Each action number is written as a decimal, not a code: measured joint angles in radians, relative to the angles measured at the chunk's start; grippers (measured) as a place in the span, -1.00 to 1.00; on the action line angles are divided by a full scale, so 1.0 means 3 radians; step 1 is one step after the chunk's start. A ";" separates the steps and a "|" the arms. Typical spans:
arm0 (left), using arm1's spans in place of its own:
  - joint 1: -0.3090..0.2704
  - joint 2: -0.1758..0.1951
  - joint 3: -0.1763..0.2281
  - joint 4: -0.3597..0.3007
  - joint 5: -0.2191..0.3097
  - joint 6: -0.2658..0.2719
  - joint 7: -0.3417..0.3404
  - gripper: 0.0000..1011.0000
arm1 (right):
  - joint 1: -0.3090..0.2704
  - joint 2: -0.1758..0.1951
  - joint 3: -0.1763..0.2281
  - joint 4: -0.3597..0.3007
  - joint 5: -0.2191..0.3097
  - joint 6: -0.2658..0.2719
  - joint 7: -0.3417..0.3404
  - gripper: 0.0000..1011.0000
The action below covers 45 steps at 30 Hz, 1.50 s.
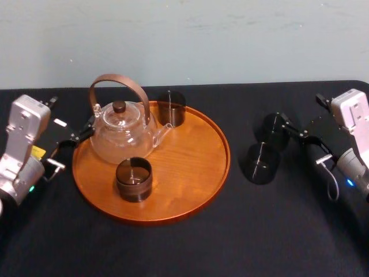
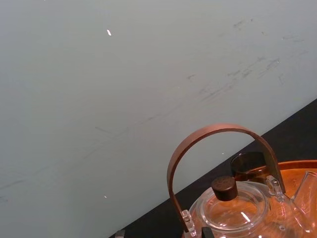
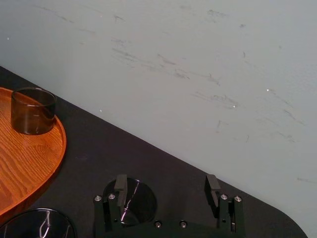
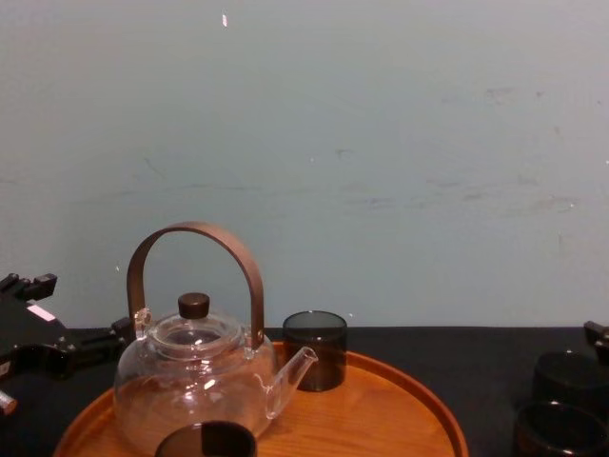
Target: Pick up the glass from the table and place it on the tray.
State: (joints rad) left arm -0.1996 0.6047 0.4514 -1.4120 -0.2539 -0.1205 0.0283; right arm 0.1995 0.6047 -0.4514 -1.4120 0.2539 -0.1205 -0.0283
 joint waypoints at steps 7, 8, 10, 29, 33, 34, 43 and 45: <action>0.0000 0.0000 0.0000 0.0000 0.0000 0.0000 0.0000 0.98 | 0.0000 0.0000 0.0000 0.0000 0.0000 0.0000 0.0000 0.98; 0.0000 0.0000 0.0000 0.0000 0.0000 0.0000 0.0000 0.98 | 0.0000 0.0000 0.0000 0.0000 0.0000 0.0000 0.0000 0.98; 0.0000 0.0000 0.0000 0.0000 0.0000 0.0000 0.0000 0.98 | 0.0000 0.0000 0.0000 0.0000 0.0000 0.0000 0.0000 0.98; 0.0000 0.0000 0.0000 0.0000 0.0000 0.0000 0.0000 0.98 | -0.0136 0.0059 0.0095 -0.0221 0.0016 0.0033 0.0142 0.98; 0.0000 0.0000 0.0000 0.0000 0.0000 0.0000 0.0000 0.98 | -0.0213 0.0094 0.0132 -0.0354 0.0037 0.0062 0.0201 0.98; 0.0000 0.0000 0.0000 0.0000 0.0000 0.0000 0.0000 0.98 | -0.0247 0.0106 0.0148 -0.0408 0.0051 0.0073 0.0226 0.98; 0.0000 0.0000 0.0000 0.0000 0.0000 0.0000 0.0000 0.98 | -0.0578 0.0191 0.0269 -0.0813 0.0127 0.0192 0.0406 0.98; 0.0000 0.0000 0.0000 0.0000 0.0000 0.0000 0.0000 0.98 | -0.0605 0.0195 0.0276 -0.0835 0.0131 0.0198 0.0412 0.98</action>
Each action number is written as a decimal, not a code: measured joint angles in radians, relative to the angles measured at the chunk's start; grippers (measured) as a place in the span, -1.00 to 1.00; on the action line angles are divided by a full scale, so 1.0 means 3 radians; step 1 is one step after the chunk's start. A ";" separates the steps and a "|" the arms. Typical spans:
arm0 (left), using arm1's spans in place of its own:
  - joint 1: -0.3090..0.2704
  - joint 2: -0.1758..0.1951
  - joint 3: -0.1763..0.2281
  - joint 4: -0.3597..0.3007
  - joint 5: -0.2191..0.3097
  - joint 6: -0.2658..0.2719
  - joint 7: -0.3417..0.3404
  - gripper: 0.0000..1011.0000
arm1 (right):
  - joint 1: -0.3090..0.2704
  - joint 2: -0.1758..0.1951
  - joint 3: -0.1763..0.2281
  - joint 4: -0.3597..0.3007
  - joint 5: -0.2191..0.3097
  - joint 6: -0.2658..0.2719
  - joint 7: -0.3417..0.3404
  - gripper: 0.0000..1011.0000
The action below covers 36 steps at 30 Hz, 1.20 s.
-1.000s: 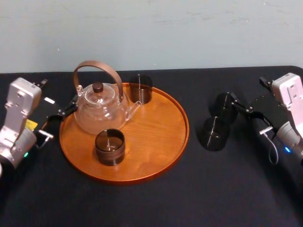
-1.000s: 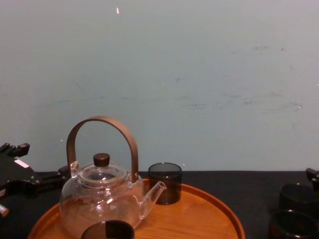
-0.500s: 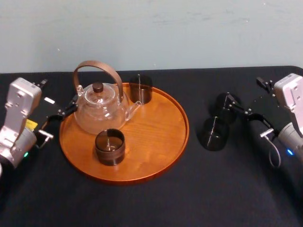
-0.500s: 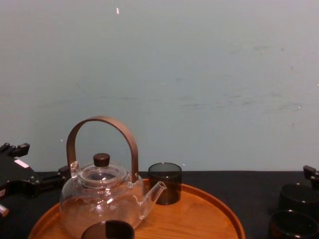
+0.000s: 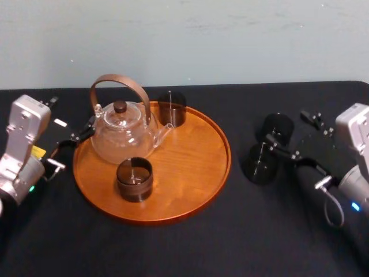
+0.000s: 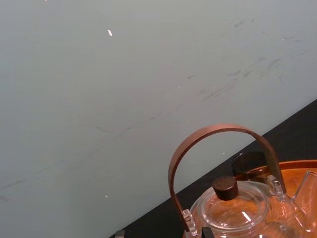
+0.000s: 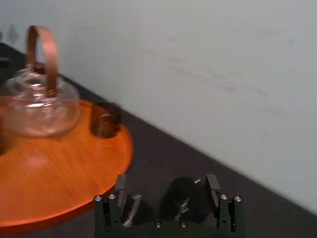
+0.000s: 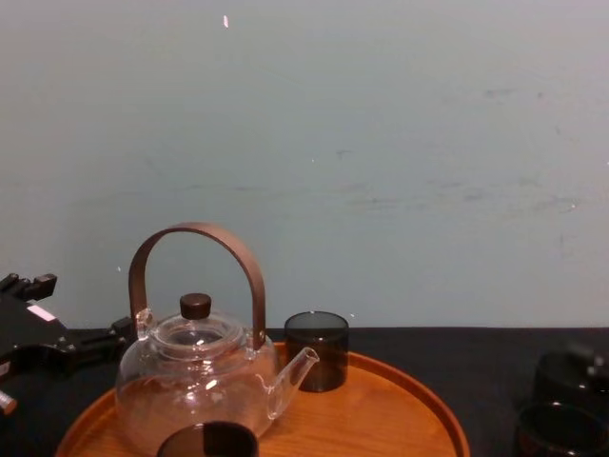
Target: Pick up the glass from the table and place it on the tray.
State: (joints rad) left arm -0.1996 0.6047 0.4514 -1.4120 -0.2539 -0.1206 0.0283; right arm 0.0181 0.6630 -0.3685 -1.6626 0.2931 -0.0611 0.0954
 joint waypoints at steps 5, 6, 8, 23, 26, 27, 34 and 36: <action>0.0000 0.0000 0.0000 0.0000 0.0000 0.0000 0.0000 0.98 | -0.0184 0.0016 0.0038 -0.0098 0.0149 0.0091 0.0130 0.98; 0.0000 0.0000 0.0000 0.0000 0.0000 0.0000 0.0000 0.98 | -0.0197 0.0014 0.0041 -0.0101 0.0161 0.0099 0.0146 0.98; 0.0000 0.0000 0.0000 0.0000 0.0000 0.0000 0.0000 0.98 | -0.0228 0.0003 0.0048 -0.0102 0.0182 0.0116 0.0191 0.98; 0.0000 0.0000 0.0000 0.0000 0.0000 0.0000 0.0000 0.98 | -0.0292 -0.0097 0.0117 -0.0064 0.0152 0.0164 0.0309 0.98; 0.0000 0.0000 0.0000 0.0000 0.0000 0.0000 0.0000 0.98 | -0.0294 -0.0123 0.0135 -0.0036 0.0140 0.0179 0.0327 0.98; 0.0000 0.0000 0.0000 0.0000 0.0000 0.0000 0.0000 0.98 | -0.0294 -0.0135 0.0143 -0.0022 0.0134 0.0184 0.0336 0.98; 0.0000 0.0000 0.0000 0.0000 0.0000 0.0000 0.0000 0.98 | -0.0303 -0.0193 0.0199 0.0017 0.0100 0.0206 0.0380 0.98; 0.0000 0.0000 0.0000 0.0000 0.0000 0.0000 0.0000 0.98 | -0.0304 -0.0197 0.0204 0.0019 0.0095 0.0207 0.0385 0.98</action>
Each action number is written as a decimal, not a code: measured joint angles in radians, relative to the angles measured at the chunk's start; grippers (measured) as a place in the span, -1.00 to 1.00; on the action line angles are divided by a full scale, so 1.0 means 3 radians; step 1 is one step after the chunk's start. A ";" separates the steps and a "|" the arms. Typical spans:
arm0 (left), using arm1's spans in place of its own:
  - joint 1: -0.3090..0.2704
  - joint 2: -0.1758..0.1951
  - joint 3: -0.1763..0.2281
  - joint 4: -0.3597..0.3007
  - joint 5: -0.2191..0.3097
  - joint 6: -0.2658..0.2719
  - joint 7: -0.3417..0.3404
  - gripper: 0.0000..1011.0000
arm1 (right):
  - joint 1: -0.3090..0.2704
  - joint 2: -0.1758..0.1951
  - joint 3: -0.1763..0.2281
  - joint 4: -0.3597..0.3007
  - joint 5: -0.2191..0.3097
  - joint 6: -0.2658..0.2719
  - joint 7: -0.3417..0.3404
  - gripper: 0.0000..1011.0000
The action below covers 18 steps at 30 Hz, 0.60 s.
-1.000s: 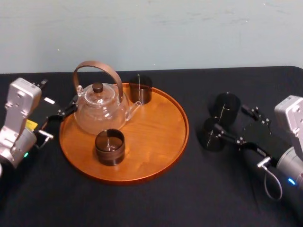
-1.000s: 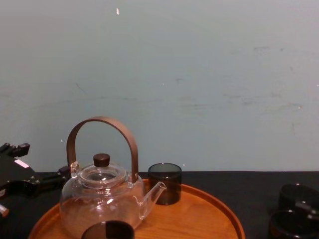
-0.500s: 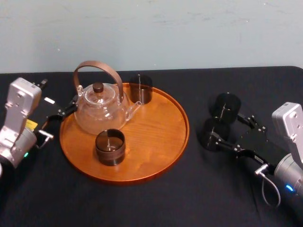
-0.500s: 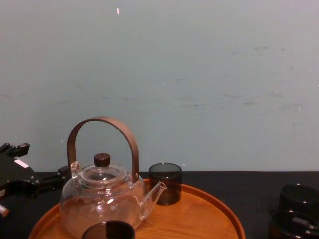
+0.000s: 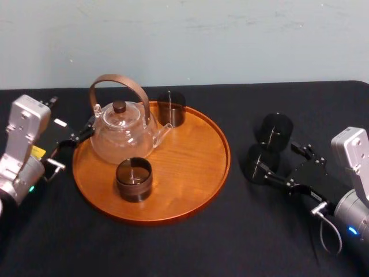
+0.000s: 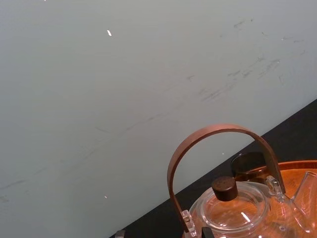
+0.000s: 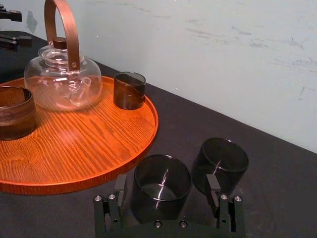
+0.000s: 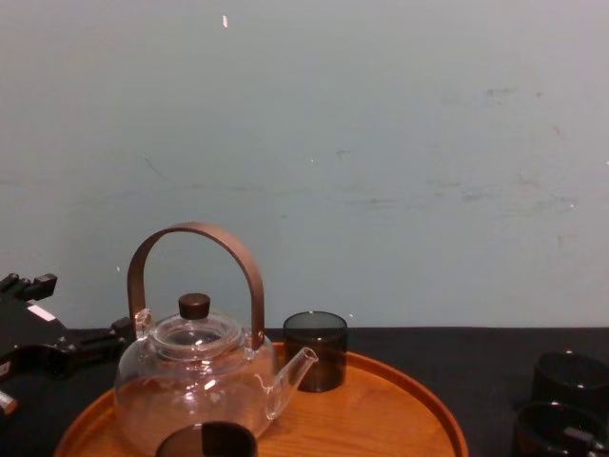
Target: Pick up the glass from the table and place it on the tray.
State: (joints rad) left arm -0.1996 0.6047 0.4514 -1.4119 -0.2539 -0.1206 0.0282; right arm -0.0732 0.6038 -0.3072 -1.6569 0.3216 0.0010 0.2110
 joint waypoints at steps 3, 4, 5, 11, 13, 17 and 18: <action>0.0000 0.0000 0.0000 0.0000 0.0000 0.0000 0.0000 0.98 | -0.0003 -0.0021 0.0013 0.0018 -0.0013 0.0006 0.0024 0.98; 0.0000 0.0000 0.0000 0.0000 0.0000 0.0000 0.0000 0.98 | -0.0002 -0.0035 0.0017 0.0036 -0.0022 0.0010 0.0041 0.98; 0.0000 0.0000 0.0000 0.0000 0.0000 0.0000 0.0000 0.98 | 0.0000 -0.0042 0.0019 0.0046 -0.0026 0.0013 0.0050 0.98; 0.0000 0.0000 0.0000 0.0000 0.0000 0.0000 0.0000 0.98 | 0.0026 -0.0105 0.0040 0.0140 -0.0034 0.0034 0.0120 0.98; 0.0000 0.0000 0.0000 0.0000 0.0000 0.0000 0.0000 0.98 | 0.0043 -0.0128 0.0047 0.0185 -0.0039 0.0041 0.0147 0.98; 0.0000 0.0000 0.0000 0.0000 0.0000 0.0000 0.0000 0.98 | 0.0073 -0.0167 0.0061 0.0254 -0.0052 0.0054 0.0188 0.98; 0.0000 0.0000 0.0000 0.0000 0.0000 0.0000 0.0000 0.98 | 0.0079 -0.0175 0.0065 0.0268 -0.0055 0.0057 0.0195 0.98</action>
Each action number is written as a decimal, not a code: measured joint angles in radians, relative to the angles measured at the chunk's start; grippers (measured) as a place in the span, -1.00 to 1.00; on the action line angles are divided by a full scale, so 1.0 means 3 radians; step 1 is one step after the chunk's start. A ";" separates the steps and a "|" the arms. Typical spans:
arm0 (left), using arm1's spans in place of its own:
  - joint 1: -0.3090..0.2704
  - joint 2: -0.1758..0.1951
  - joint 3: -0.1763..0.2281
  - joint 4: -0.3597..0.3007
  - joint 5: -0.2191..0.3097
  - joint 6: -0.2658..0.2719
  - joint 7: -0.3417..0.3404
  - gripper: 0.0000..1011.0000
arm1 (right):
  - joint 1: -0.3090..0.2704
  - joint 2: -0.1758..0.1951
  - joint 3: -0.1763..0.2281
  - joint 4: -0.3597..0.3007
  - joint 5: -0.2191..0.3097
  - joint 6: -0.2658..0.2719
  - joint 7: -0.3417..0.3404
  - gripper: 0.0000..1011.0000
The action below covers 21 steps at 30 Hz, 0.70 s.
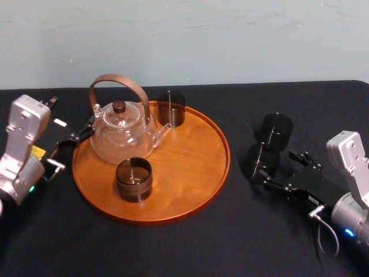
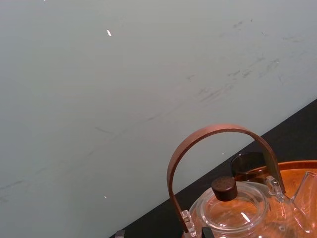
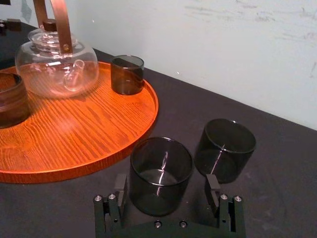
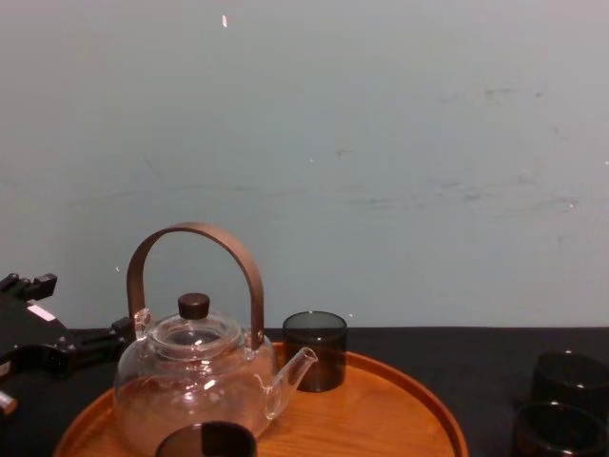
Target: Pick up the glass from the table and place it on the tray.
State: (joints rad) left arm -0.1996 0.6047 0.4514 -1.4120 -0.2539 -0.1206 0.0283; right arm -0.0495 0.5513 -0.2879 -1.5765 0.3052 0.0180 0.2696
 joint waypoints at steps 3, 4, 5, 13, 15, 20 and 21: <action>0.0000 0.0000 0.0000 0.0000 0.0000 0.0000 0.0000 0.98 | 0.0025 -0.0028 0.0011 0.0056 -0.0012 0.0010 0.0028 0.98; 0.0000 0.0000 0.0000 0.0000 0.0000 0.0000 0.0000 0.98 | 0.0038 -0.0043 0.0017 0.0085 -0.0019 0.0015 0.0042 0.98; 0.0000 0.0000 0.0000 0.0000 0.0000 0.0000 0.0000 0.98 | 0.0046 -0.0050 0.0019 0.0098 -0.0023 0.0018 0.0049 0.98; 0.0000 0.0000 0.0000 0.0000 0.0000 0.0000 0.0000 0.98 | 0.0147 -0.0134 0.0034 0.0239 -0.0069 0.0038 0.0130 0.98; 0.0000 0.0000 0.0000 0.0000 0.0000 0.0000 0.0000 0.98 | 0.0170 -0.0150 0.0034 0.0264 -0.0080 0.0038 0.0149 0.98; 0.0000 0.0000 0.0000 0.0000 0.0000 0.0000 0.0000 0.98 | 0.0249 -0.0212 0.0032 0.0344 -0.0118 0.0038 0.0215 0.98; 0.0000 0.0000 0.0000 0.0000 0.0000 0.0000 0.0000 0.98 | 0.0261 -0.0222 0.0031 0.0355 -0.0122 0.0038 0.0226 0.98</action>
State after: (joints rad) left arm -0.1996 0.6047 0.4514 -1.4120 -0.2539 -0.1205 0.0283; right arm 0.0289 0.4847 -0.2785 -1.4699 0.2686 0.0294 0.3375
